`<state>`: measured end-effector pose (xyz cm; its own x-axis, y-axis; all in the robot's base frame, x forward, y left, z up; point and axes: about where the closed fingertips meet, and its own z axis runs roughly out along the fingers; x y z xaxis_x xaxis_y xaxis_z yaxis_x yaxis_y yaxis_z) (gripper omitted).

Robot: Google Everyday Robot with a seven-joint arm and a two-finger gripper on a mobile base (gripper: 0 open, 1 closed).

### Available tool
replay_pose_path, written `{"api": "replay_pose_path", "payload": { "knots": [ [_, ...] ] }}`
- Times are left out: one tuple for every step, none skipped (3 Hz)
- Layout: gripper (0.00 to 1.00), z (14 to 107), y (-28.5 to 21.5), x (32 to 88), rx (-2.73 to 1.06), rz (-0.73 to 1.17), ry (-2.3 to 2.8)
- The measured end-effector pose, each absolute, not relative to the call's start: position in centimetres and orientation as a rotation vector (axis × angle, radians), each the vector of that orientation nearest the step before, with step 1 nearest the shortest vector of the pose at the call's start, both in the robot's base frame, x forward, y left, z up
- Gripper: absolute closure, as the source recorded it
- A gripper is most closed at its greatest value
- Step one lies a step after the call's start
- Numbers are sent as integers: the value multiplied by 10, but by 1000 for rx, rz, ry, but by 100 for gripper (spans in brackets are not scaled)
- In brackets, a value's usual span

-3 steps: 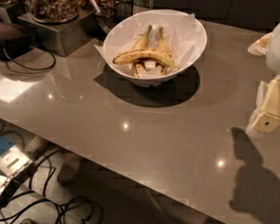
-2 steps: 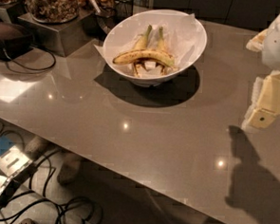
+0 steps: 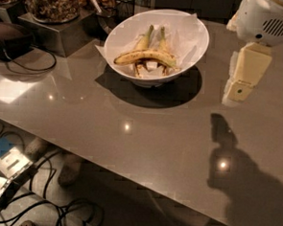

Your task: Pick banana from white bowl

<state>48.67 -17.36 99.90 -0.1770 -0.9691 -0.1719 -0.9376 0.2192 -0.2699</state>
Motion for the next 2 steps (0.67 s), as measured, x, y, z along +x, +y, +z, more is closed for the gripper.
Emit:
{"api": "replay_pose_path", "payload": {
  "knots": [
    [0,1003,-166,495,-1778,-101,2151],
    [0,1016,-150,512,-1822,-103,2078]
  ]
}}
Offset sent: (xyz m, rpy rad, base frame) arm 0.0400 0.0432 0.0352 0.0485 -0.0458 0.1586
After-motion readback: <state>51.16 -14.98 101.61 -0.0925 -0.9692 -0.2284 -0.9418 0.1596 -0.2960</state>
